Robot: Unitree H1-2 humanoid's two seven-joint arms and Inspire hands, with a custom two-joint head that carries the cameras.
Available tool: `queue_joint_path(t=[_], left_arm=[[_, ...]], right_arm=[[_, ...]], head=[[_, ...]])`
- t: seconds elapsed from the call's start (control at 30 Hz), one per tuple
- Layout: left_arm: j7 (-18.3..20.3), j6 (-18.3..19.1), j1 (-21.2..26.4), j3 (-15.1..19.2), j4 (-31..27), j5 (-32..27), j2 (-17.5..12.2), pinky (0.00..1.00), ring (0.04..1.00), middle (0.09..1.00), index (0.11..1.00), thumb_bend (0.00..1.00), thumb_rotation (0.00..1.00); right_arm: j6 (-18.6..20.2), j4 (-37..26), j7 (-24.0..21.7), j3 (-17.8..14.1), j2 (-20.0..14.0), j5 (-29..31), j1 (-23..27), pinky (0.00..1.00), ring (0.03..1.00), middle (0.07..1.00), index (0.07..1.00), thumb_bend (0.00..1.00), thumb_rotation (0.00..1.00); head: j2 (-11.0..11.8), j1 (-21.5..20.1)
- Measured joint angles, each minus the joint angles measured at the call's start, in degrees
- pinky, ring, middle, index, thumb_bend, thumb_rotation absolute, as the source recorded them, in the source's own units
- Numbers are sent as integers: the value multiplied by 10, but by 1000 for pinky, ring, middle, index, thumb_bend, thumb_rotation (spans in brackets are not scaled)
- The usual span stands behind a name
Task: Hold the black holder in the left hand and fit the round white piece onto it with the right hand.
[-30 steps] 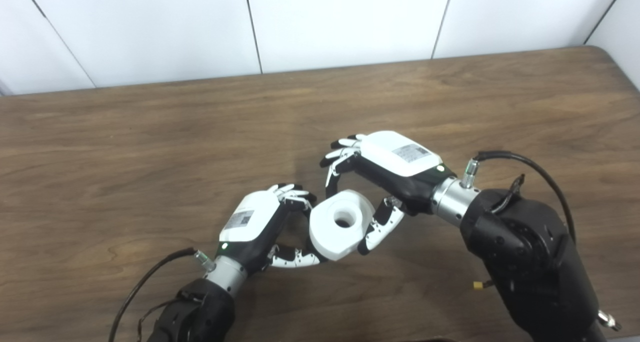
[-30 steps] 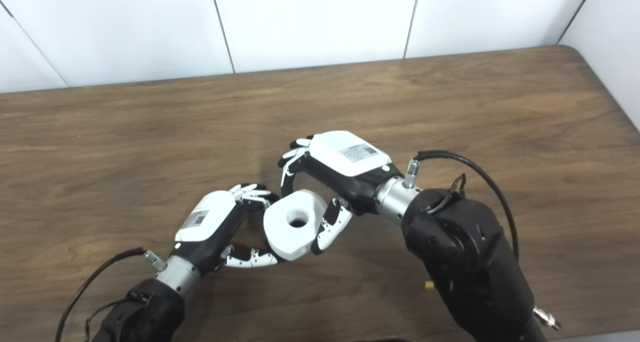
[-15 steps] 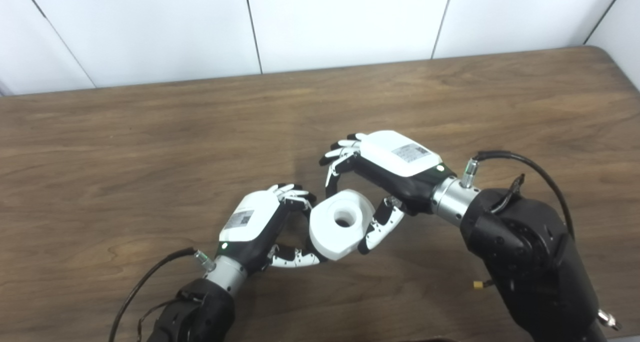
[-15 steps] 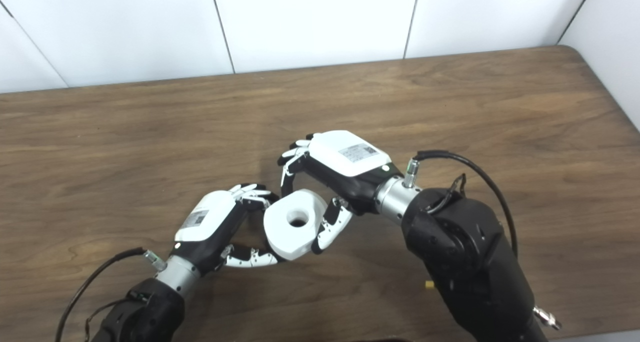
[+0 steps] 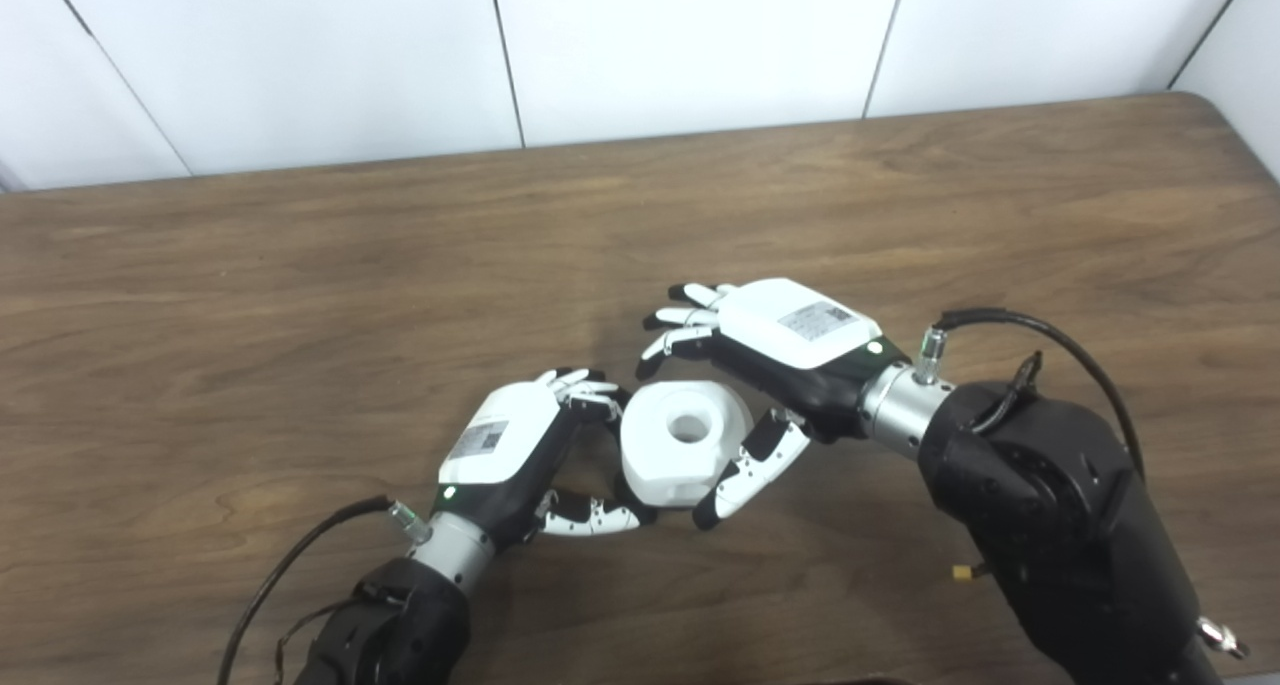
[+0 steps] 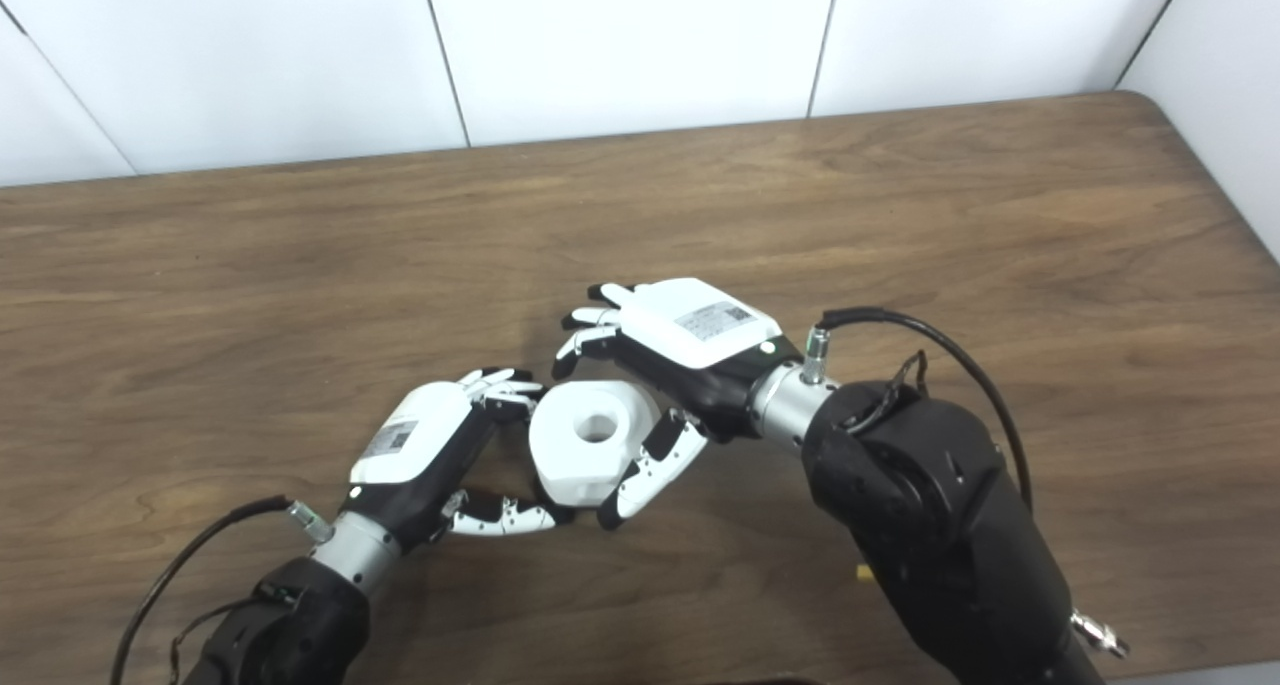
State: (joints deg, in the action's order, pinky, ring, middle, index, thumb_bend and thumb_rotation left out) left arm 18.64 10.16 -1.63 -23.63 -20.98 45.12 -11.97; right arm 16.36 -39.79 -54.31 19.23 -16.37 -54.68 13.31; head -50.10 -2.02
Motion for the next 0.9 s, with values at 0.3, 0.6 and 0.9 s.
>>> queue_joint_path(t=[0.3, 0.6, 0.9], left_arm=[[-1, -1, 0, 0, 0, 0, 0, 924, 896, 797, 485, 524, 58], [-1, -2, 0, 0, 1, 0, 0, 926, 895, 796, 485, 524, 58], [-1, -2, 1, 0, 1, 0, 0, 930, 894, 796, 486, 524, 58]], right_arm=[[-6, 0, -7, 0, -3, -8, 0, 979, 998, 931, 793, 1000, 440], [1, -3, -27, -11, 3, -7, 1, 991, 1000, 957, 826, 1000, 459], [16, -46, -81, -32, 4, -10, 42, 999, 1000, 968, 842, 1000, 488]], head=[[1, 0], [4, -1], [5, 0]])
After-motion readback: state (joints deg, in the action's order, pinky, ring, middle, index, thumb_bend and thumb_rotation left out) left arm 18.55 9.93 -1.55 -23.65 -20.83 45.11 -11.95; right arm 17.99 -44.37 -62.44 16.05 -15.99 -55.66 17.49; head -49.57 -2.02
